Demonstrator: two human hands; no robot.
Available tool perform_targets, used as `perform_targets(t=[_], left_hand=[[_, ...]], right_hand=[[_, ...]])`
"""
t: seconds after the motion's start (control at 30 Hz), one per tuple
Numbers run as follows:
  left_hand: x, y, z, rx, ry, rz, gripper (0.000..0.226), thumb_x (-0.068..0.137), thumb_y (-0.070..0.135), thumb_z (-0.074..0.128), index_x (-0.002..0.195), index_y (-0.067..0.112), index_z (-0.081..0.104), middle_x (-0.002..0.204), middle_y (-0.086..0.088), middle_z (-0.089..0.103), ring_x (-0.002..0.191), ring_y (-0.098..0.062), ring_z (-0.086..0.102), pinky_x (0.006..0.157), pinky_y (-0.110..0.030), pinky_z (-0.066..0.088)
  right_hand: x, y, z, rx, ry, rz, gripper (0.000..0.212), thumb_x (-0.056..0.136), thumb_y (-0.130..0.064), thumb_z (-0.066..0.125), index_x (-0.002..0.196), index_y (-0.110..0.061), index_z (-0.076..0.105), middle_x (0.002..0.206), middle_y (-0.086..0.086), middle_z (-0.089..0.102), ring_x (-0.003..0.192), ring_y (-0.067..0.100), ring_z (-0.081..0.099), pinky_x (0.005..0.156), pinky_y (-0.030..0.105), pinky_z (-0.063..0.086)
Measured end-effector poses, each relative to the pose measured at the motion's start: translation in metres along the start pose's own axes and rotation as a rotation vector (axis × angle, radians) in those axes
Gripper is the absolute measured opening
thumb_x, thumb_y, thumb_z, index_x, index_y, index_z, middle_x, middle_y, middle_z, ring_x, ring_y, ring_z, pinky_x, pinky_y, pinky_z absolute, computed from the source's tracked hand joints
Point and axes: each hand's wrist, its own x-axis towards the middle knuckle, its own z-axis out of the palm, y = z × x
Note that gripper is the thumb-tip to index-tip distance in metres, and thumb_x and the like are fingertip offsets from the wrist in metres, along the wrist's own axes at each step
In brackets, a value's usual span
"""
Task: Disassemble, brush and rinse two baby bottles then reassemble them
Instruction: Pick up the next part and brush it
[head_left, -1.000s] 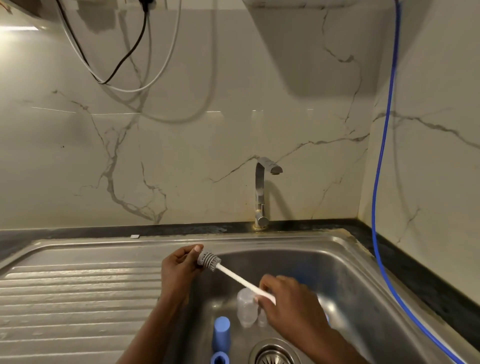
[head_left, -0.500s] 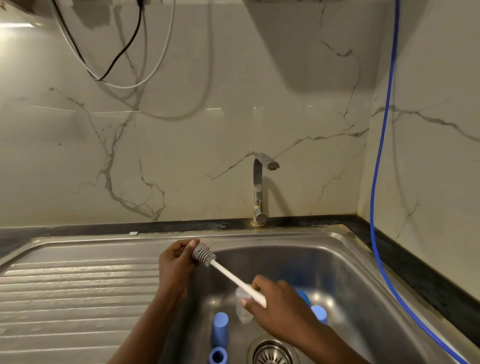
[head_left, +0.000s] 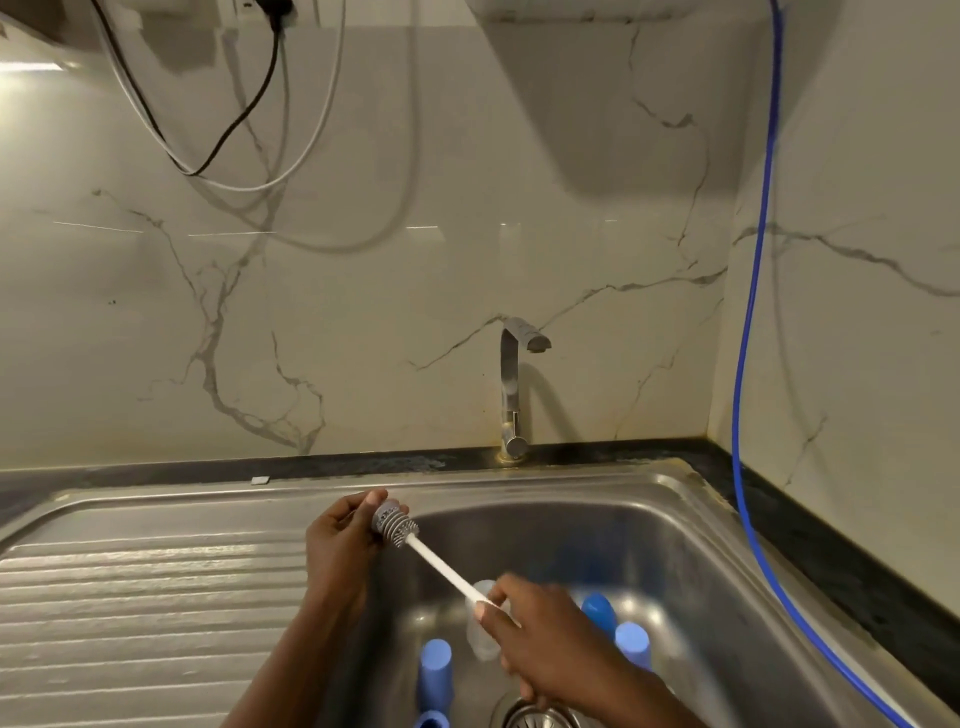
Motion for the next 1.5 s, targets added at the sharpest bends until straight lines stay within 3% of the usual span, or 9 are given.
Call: perform_targets(t=[0.1, 0.17, 0.33, 0.53, 0.63, 0.83, 1.1, 1.37, 1.5], left_hand=[[0.004, -0.01, 0.002, 0.073, 0.033, 0.038, 0.013, 0.096, 0.009, 0.057, 0.096, 0.001, 0.068, 0.103, -0.036, 0.065, 0.09, -0.035, 0.064, 0.066, -0.023, 0.059], [0.003, -0.007, 0.001, 0.049, -0.003, 0.014, 0.014, 0.096, 0.009, 0.056, 0.097, -0.001, 0.066, 0.1, -0.034, 0.065, 0.085, -0.031, 0.067, 0.066, -0.024, 0.06], [0.004, 0.012, -0.013, -0.152, -0.232, -0.204, 0.025, 0.084, 0.016, 0.055, 0.099, -0.003, 0.062, 0.09, -0.021, 0.072, 0.081, -0.027, 0.074, 0.073, -0.033, 0.061], [0.001, -0.005, 0.004, 0.043, 0.025, -0.003, 0.013, 0.094, 0.009, 0.06, 0.096, 0.0, 0.069, 0.096, -0.03, 0.068, 0.089, -0.035, 0.065, 0.067, -0.026, 0.061], [0.001, -0.003, 0.004, 0.069, 0.029, 0.019, 0.011, 0.094, 0.01, 0.061, 0.093, 0.003, 0.07, 0.088, -0.022, 0.066, 0.084, -0.028, 0.061, 0.062, -0.021, 0.058], [0.001, 0.018, -0.005, -0.077, -0.22, -0.156, 0.02, 0.099, 0.009, 0.048, 0.1, -0.002, 0.064, 0.092, -0.021, 0.072, 0.084, -0.024, 0.073, 0.074, -0.03, 0.061], [0.001, 0.006, -0.001, -0.072, -0.068, -0.074, 0.016, 0.097, 0.007, 0.053, 0.095, -0.002, 0.066, 0.095, -0.022, 0.067, 0.085, -0.027, 0.068, 0.071, -0.026, 0.061], [0.004, 0.02, -0.004, -0.236, -0.161, -0.157, 0.02, 0.099, 0.008, 0.046, 0.098, -0.001, 0.064, 0.086, -0.014, 0.072, 0.082, -0.024, 0.074, 0.075, -0.031, 0.061], [-0.002, 0.012, 0.0, -0.179, -0.06, -0.098, 0.017, 0.098, 0.008, 0.05, 0.099, 0.0, 0.065, 0.086, -0.013, 0.073, 0.079, -0.022, 0.074, 0.074, -0.03, 0.061]], right_hand=[[0.006, 0.008, 0.0, -0.366, 0.283, -0.094, 0.024, 0.094, -0.045, 0.046, 0.099, -0.021, 0.049, 0.103, 0.001, 0.061, 0.098, 0.027, 0.059, 0.075, 0.033, 0.042], [0.003, 0.005, -0.004, -0.325, 0.259, -0.127, 0.022, 0.095, -0.038, 0.048, 0.091, -0.018, 0.056, 0.092, 0.004, 0.064, 0.086, 0.026, 0.061, 0.066, 0.031, 0.037], [-0.007, -0.003, -0.024, 0.625, -0.338, 0.162, 0.029, 0.102, -0.024, 0.046, 0.087, -0.013, 0.068, 0.057, -0.001, 0.052, 0.04, 0.007, 0.037, 0.035, 0.018, 0.024], [0.001, 0.001, 0.0, -0.322, 0.163, -0.067, 0.03, 0.097, -0.052, 0.041, 0.103, -0.025, 0.052, 0.097, -0.001, 0.061, 0.088, 0.023, 0.055, 0.076, 0.035, 0.043], [0.003, 0.008, -0.006, -0.477, 0.317, -0.094, 0.027, 0.096, -0.048, 0.041, 0.101, -0.023, 0.049, 0.105, -0.002, 0.063, 0.101, 0.028, 0.059, 0.075, 0.035, 0.043], [-0.007, 0.0, -0.025, 0.543, -0.301, 0.15, 0.026, 0.099, -0.027, 0.047, 0.09, -0.017, 0.069, 0.061, -0.003, 0.05, 0.041, 0.007, 0.035, 0.037, 0.018, 0.023], [0.012, 0.014, -0.009, -0.357, 0.311, -0.154, 0.025, 0.094, -0.042, 0.047, 0.086, -0.019, 0.056, 0.083, 0.001, 0.065, 0.08, 0.024, 0.06, 0.068, 0.036, 0.047], [-0.003, -0.003, -0.021, 0.736, -0.361, 0.139, 0.032, 0.105, -0.03, 0.041, 0.091, -0.011, 0.062, 0.059, -0.002, 0.047, 0.04, 0.004, 0.033, 0.036, 0.015, 0.025], [-0.005, -0.005, 0.0, 0.098, 0.03, -0.043, 0.031, 0.091, -0.05, 0.055, 0.09, -0.02, 0.06, 0.071, 0.002, 0.066, 0.053, 0.013, 0.06, 0.049, 0.027, 0.044]])
